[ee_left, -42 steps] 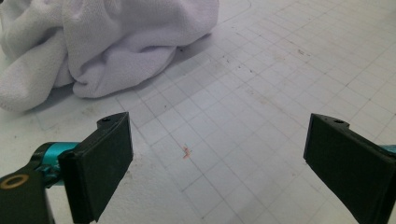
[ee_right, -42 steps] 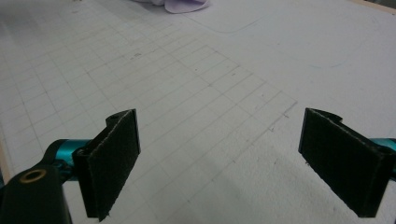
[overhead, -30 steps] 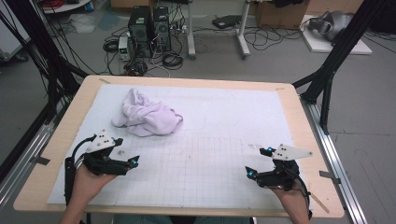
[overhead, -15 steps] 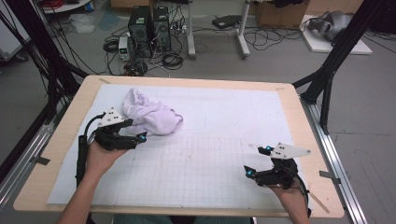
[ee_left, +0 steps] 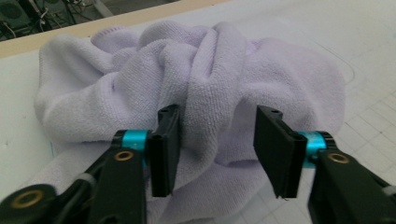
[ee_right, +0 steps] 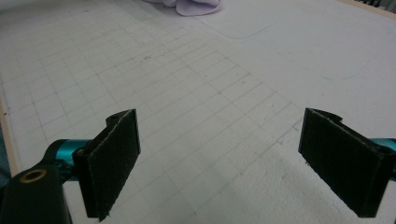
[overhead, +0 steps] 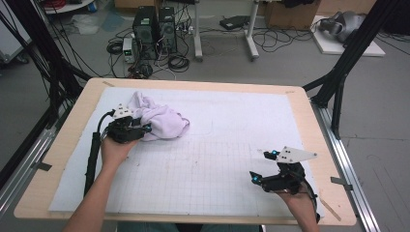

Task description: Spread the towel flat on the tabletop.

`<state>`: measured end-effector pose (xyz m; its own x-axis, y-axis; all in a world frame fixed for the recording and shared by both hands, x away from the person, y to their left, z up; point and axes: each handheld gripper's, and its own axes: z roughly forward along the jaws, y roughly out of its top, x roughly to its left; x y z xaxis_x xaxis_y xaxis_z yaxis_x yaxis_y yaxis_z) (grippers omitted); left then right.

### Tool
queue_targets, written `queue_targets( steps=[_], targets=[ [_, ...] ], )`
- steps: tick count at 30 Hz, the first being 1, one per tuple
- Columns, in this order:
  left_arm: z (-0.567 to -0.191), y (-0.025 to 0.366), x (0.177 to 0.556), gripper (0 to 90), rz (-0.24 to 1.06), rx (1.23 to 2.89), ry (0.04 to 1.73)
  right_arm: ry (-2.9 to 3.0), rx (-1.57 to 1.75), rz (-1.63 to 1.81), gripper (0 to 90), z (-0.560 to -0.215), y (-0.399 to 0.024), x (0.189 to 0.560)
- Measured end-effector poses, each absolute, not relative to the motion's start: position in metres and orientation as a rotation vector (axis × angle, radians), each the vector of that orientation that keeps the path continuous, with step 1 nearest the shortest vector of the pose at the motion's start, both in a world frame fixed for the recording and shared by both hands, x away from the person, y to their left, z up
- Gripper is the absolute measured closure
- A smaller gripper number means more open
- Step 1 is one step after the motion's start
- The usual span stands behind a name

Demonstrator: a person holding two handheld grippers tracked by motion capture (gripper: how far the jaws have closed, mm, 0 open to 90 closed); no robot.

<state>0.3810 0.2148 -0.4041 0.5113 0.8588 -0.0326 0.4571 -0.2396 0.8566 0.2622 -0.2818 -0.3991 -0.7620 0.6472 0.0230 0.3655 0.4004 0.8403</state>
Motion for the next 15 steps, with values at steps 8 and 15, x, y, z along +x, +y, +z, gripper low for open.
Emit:
queue_targets(
  steps=[8,15],
  targets=[
    [-0.4111,0.2153,0.3868,77.1,0.564,1.896,1.102,2.376,0.863,1.296,11.8,-0.4002,-0.2759,0.2653],
    [-0.4082,0.2154,0.3829,85.2,0.553,1.914,1.085,2.384,0.854,1.297,11.8,-0.4015,-0.2726,0.2675]
  ],
)
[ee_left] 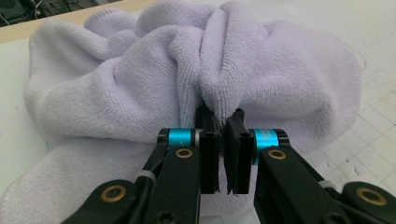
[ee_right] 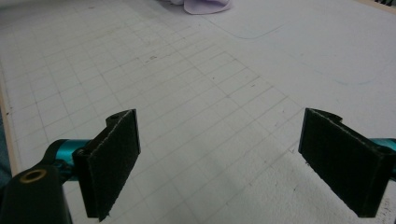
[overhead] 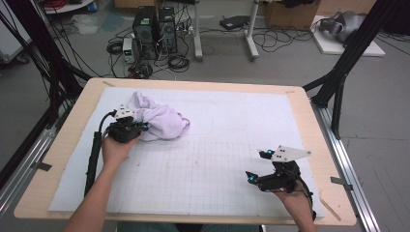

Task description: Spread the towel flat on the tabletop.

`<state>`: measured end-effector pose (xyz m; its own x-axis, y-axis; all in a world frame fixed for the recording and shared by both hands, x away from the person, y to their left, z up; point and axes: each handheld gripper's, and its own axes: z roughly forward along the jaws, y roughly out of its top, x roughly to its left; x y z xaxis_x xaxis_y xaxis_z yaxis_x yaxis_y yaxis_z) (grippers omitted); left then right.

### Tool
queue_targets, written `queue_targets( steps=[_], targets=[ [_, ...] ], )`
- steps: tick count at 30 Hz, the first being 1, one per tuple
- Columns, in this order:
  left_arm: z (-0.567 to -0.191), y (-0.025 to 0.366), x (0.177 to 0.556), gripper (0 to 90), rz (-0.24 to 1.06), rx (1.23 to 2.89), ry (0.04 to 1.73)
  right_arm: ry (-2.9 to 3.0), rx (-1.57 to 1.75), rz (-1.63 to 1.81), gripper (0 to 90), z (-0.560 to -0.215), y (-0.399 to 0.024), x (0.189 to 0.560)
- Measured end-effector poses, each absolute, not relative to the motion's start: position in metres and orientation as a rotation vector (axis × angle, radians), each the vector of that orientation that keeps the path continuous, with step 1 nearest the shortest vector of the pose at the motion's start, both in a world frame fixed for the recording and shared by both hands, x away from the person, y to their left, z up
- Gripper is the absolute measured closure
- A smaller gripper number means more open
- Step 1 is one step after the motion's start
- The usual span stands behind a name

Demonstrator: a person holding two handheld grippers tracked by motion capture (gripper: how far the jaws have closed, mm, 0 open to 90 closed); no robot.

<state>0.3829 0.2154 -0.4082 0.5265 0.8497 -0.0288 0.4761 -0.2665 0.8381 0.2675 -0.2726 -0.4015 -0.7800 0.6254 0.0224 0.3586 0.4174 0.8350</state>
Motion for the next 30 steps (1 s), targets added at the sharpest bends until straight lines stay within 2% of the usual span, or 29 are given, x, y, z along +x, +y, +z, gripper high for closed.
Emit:
queue_targets(
  steps=[16,30],
  targets=[
    [-0.394,0.208,0.347,86.1,0.532,1.954,0.888,2.382,0.855,1.306,11.8,-0.404,-0.273,0.267],
    [-0.405,0.215,0.301,86.3,0.385,1.947,0.676,2.398,0.819,1.306,11.8,-0.4,-0.263,0.269]
  ],
)
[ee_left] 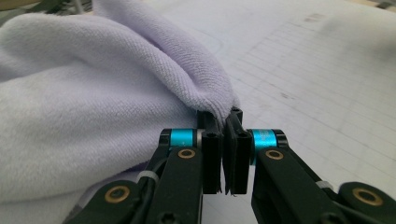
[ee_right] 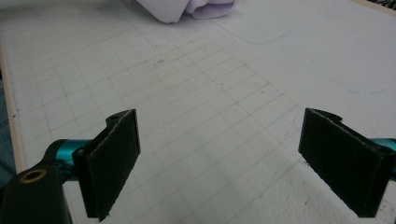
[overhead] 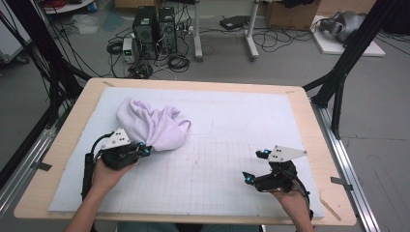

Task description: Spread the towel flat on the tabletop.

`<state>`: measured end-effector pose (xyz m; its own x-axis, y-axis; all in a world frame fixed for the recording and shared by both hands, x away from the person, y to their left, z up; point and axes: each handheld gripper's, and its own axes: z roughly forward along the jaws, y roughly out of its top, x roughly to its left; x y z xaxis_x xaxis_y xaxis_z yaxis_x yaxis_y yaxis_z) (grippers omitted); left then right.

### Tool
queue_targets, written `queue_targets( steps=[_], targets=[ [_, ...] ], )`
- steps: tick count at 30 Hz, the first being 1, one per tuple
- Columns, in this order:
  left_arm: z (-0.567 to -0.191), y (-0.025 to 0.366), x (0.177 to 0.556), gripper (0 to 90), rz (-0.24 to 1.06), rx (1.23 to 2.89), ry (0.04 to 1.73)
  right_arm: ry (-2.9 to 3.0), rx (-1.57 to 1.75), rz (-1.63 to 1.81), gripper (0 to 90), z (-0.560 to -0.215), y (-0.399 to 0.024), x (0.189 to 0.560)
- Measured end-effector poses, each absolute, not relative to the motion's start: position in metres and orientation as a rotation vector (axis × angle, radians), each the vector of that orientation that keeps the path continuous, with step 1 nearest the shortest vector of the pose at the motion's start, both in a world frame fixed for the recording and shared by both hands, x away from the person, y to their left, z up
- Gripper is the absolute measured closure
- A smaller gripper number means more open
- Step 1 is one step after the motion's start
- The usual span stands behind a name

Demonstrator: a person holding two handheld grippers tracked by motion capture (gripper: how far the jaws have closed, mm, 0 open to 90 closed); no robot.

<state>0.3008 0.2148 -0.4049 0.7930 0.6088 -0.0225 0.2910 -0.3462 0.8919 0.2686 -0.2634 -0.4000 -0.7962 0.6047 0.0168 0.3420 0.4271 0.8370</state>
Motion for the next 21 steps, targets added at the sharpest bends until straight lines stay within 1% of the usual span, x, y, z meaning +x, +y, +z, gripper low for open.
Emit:
queue_targets(
  steps=[1,2,4,5,7,8,9,12,14,15,16,17,21],
  targets=[
    [-0.405,0.216,0.299,85.6,0.381,1.946,0.664,2.398,0.819,1.308,11.8,-0.4,-0.262,0.269],
    [-0.405,0.217,0.298,83.1,0.372,1.944,0.661,2.402,0.816,1.31,11.8,-0.399,-0.261,0.27],
    [-0.405,0.219,0.296,68.5,0.379,1.934,0.673,2.406,0.803,1.314,11.8,-0.398,-0.256,0.273],
    [-0.404,0.219,0.296,63.0,0.391,1.931,0.677,2.409,0.8,1.315,11.8,-0.397,-0.253,0.275],
    [-0.402,0.221,0.294,55.7,0.407,1.919,0.687,2.422,0.773,1.323,11.8,-0.395,-0.243,0.282],
    [-0.401,0.221,0.293,48.5,0.418,1.914,0.692,2.432,0.745,1.333,11.9,-0.393,-0.231,0.291],
    [-0.4,0.222,0.293,48.5,0.428,1.91,0.693,2.432,0.745,1.333,11.9,-0.393,-0.231,0.291],
    [-0.396,0.225,0.292,41.0,0.435,1.891,0.693,2.458,0.715,1.343,11.9,-0.39,-0.209,0.305],
    [-0.394,0.227,0.292,36.2,0.426,1.868,0.684,2.487,0.66,1.341,12.5,-0.388,-0.181,0.322],
    [-0.393,0.228,0.294,36.2,0.433,1.859,0.684,2.487,0.66,1.341,12.5,-0.388,-0.181,0.322],
    [-0.392,0.229,0.295,34.7,0.436,1.852,0.684,2.518,0.627,1.325,13.8,-0.387,-0.164,0.332],
    [-0.392,0.229,0.298,34.7,0.44,1.844,0.69,2.518,0.627,1.325,13.8,-0.387,-0.164,0.332],
    [-0.399,0.224,0.312,33.9,0.437,1.851,0.725,2.542,0.604,1.334,15.4,-0.389,-0.131,0.355]
  ],
)
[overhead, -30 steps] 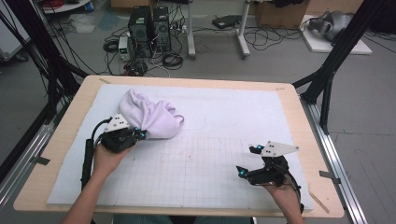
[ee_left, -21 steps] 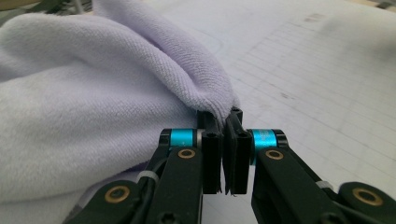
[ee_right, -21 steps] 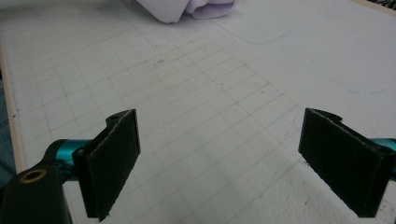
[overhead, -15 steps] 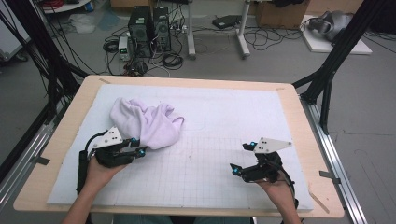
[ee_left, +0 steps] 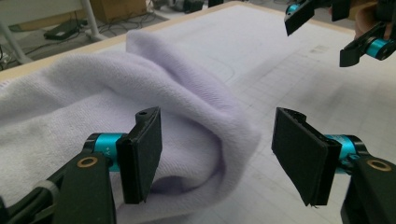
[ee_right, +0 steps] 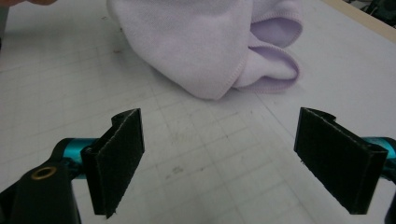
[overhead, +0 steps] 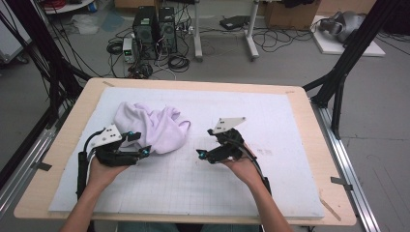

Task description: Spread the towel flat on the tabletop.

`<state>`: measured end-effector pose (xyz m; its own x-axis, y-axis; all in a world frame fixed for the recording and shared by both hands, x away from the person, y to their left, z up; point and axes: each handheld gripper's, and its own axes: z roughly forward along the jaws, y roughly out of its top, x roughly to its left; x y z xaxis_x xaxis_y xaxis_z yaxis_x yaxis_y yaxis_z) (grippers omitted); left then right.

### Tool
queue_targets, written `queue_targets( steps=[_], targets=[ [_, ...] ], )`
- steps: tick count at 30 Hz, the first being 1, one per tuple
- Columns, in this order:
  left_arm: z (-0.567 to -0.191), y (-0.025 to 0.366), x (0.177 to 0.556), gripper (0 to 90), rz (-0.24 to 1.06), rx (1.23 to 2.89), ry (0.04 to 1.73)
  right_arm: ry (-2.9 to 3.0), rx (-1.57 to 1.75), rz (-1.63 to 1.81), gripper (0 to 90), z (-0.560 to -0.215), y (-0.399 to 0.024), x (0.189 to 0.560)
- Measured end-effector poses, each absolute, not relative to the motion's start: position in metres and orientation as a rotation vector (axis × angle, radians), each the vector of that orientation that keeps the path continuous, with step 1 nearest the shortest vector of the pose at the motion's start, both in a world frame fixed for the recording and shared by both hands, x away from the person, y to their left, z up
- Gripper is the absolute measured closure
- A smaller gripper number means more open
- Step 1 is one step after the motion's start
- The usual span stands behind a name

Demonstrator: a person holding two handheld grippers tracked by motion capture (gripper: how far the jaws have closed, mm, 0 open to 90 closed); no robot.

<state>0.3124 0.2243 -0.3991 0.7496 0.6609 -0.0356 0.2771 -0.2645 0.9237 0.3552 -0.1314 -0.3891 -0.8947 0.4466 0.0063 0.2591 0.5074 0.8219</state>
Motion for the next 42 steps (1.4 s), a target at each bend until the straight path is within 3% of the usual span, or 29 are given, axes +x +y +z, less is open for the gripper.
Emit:
queue_targets(
  steps=[2,3,4,5,6,7,11,20,21,22,23,24,26,29,32,35,42],
  targets=[
    [-0.404,0.217,0.32,35.0,0.422,1.888,0.731,2.543,0.607,1.333,15.6,-0.39,-0.128,0.358],
    [-0.406,0.214,0.323,40.1,0.418,1.904,0.731,2.55,0.608,1.331,15.7,-0.391,-0.124,0.361],
    [-0.408,0.21,0.326,59.0,0.422,1.93,0.735,2.554,0.611,1.317,15.8,-0.393,-0.121,0.365],
    [-0.409,0.206,0.329,69.5,0.42,1.956,0.736,2.56,0.615,1.311,15.8,-0.394,-0.121,0.366],
    [-0.41,0.202,0.33,69.5,0.417,1.963,0.73,2.56,0.615,1.311,15.8,-0.394,-0.121,0.366],
    [-0.41,0.199,0.329,82.0,0.418,1.966,0.714,2.561,0.624,1.307,15.8,-0.394,-0.121,0.366],
    [-0.403,0.191,0.315,86.2,0.411,1.979,0.648,2.563,0.624,1.311,16.0,-0.392,-0.127,0.366],
    [-0.386,0.191,0.26,85.9,0.351,1.982,0.485,2.609,0.514,1.297,21.4,-0.395,-0.113,0.36],
    [-0.388,0.192,0.257,74.6,0.349,1.994,0.48,2.644,0.486,1.282,23.8,-0.401,-0.104,0.361],
    [-0.389,0.194,0.255,74.6,0.346,1.99,0.488,2.644,0.486,1.282,23.8,-0.401,-0.104,0.361],
    [-0.39,0.196,0.254,56.8,0.359,1.983,0.505,2.687,0.468,1.271,26.6,-0.408,-0.095,0.362],
    [-0.39,0.198,0.254,56.8,0.374,1.977,0.52,2.687,0.468,1.271,26.6,-0.408,-0.095,0.362],
    [-0.389,0.204,0.256,47.4,0.371,1.953,0.553,2.723,0.44,1.257,29.3,-0.415,-0.086,0.362],
    [-0.389,0.214,0.261,43.4,0.397,1.946,0.59,2.76,0.422,1.243,38.9,-0.425,-0.075,0.365],
    [-0.392,0.224,0.267,41.5,0.41,1.929,0.643,2.816,0.403,1.22,66.7,-0.433,-0.069,0.368],
    [-0.394,0.234,0.27,41.2,0.427,1.911,0.683,2.844,0.338,1.211,82.3,-0.432,-0.075,0.364],
    [-0.397,0.243,0.275,38.4,0.459,1.891,0.751,2.794,0.358,1.306,85.0,-0.41,-0.136,0.344]
  ],
)
